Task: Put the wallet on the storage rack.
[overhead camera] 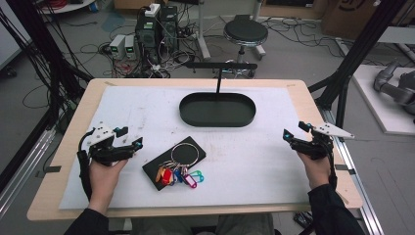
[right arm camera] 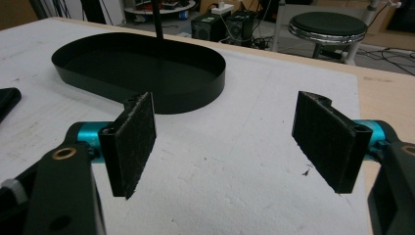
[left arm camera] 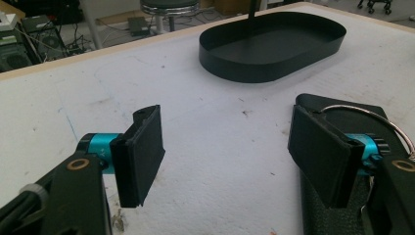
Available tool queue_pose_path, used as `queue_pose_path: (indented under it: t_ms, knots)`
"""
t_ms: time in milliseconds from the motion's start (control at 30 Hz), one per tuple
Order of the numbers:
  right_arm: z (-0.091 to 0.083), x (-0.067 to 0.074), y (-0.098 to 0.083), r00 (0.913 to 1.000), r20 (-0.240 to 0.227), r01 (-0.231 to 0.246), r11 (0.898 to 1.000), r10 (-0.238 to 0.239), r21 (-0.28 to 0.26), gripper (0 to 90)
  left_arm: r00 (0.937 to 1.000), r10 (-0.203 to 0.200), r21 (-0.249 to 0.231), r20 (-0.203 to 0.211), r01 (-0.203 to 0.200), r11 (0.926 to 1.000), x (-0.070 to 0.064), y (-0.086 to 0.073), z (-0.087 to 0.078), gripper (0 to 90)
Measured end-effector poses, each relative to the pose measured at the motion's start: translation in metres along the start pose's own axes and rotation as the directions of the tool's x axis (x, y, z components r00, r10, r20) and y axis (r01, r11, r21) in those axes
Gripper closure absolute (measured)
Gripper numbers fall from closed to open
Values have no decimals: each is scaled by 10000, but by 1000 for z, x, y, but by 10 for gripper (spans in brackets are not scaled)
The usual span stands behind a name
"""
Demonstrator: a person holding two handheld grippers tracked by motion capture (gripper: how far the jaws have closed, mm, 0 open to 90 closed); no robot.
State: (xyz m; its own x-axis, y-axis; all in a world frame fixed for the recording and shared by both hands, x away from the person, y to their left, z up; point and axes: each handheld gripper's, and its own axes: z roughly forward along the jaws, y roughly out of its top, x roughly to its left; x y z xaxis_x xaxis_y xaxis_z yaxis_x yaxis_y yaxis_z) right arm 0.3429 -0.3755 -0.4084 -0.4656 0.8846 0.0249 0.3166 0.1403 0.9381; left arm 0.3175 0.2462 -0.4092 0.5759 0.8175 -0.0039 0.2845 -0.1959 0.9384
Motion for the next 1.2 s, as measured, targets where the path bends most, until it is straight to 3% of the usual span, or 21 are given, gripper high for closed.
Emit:
queue_pose_path:
  t_ms: [267, 567, 867, 933, 1133, 1200]
  knots:
    - [3, -1, -1, 10000, 14, 1, 10000, -1, 70, 246, 9998, -138, 171, 133, 135, 9998, 1, -2, 2, 291]
    - [3, -2, 0, 10000, 84, 12, 10000, -12, 1, 251, 9971, -694, 624, 310, 674, 9958, 0, -10, 0, 300]
    - [7, 4, 4, 9998, 86, 192, 9998, -192, -28, 251, 9887, -1195, 1560, 905, 1045, 9822, -10, -20, -1, 321]
    - [9, 5, 5, 9995, 70, 307, 9995, -307, -6, 252, 9855, -1382, 1854, 981, 1183, 9755, -17, -24, -2, 321]
    - [10, 6, 5, 9993, 49, 361, 9993, -362, 24, 252, 9807, -1667, 2204, 1024, 1410, 9652, -24, -31, -5, 331]
    - [10, 6, 5, 9993, 59, 367, 9993, -367, 19, 252, 9748, -1929, 2453, 1116, 1611, 9560, -26, -36, -5, 351]
